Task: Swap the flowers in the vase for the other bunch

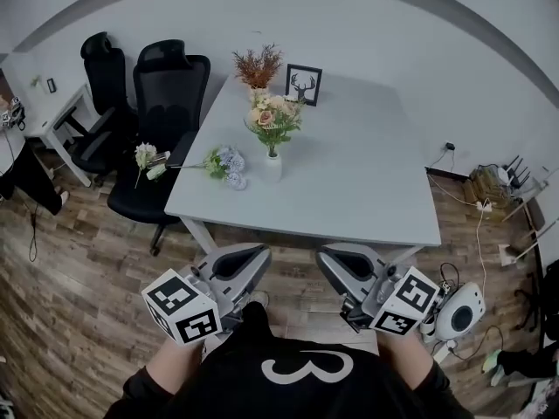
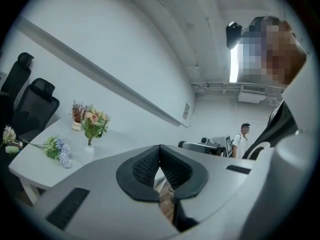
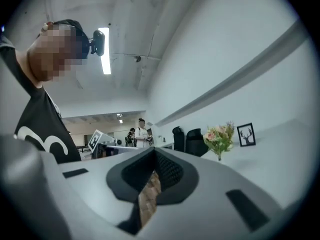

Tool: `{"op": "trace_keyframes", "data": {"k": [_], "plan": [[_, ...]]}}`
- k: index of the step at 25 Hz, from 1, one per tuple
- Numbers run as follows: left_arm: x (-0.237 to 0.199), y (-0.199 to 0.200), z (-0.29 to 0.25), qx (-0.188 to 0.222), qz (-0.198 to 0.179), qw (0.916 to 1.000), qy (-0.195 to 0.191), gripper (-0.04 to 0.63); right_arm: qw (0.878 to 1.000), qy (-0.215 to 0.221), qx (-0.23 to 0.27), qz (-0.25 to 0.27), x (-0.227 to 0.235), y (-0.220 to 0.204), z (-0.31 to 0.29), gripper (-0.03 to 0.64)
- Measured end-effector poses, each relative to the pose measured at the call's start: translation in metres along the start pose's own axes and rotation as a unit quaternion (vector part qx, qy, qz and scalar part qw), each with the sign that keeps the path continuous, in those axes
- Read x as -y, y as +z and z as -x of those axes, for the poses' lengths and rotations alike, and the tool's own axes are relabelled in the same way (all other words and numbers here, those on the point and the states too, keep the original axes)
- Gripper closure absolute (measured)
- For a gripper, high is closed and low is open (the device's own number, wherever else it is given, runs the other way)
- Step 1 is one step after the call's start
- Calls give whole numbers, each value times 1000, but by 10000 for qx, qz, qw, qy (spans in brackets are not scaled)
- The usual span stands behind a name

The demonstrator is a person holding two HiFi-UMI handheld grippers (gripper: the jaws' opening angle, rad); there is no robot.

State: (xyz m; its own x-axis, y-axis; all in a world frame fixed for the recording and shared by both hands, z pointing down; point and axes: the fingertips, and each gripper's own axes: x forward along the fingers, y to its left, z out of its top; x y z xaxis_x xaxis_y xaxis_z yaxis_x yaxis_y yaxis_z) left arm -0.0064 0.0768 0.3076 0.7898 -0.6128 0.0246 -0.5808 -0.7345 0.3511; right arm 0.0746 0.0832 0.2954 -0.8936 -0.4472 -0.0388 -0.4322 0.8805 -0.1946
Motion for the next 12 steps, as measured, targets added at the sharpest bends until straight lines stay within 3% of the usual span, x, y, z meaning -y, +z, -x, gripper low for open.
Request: {"op": "trace_keyframes", "data": {"k": [7, 12], "plan": [[53, -12, 3, -248, -252, 9991, -228, 586, 9958, -168, -748, -504, -29, -38, 35, 610], [67, -21, 6, -363, -480, 9980, -189, 585, 9953, -179, -878, -359, -40, -40, 40, 610]]}}
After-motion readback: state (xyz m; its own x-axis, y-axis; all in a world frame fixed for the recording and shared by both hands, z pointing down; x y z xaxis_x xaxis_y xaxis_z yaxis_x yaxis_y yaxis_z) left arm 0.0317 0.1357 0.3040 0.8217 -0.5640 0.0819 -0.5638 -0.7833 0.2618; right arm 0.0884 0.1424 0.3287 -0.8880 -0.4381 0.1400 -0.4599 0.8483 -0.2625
